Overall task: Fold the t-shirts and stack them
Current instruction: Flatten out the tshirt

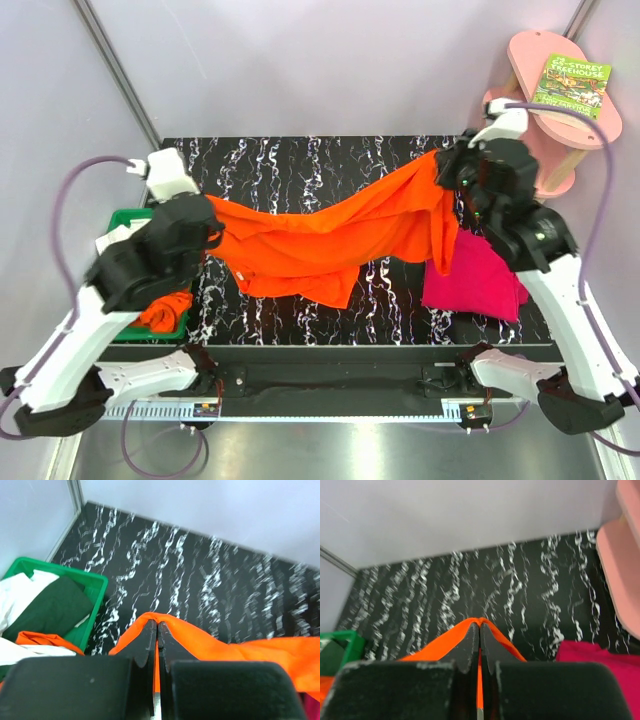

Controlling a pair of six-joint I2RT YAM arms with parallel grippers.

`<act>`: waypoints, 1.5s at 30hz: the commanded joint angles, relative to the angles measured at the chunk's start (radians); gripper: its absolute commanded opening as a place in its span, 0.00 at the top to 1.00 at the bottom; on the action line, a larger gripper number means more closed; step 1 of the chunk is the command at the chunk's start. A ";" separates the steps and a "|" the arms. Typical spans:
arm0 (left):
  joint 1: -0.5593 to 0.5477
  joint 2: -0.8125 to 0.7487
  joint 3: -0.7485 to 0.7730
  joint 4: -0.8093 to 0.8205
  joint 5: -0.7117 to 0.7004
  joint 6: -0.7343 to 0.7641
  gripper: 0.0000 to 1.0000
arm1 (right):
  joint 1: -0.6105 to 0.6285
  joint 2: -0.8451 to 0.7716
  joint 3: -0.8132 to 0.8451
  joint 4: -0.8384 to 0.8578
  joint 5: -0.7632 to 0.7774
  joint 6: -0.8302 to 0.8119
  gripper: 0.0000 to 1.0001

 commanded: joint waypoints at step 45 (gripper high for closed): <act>0.571 0.831 -0.076 0.594 0.526 0.003 0.93 | -0.224 0.882 0.144 0.364 -0.047 0.090 1.00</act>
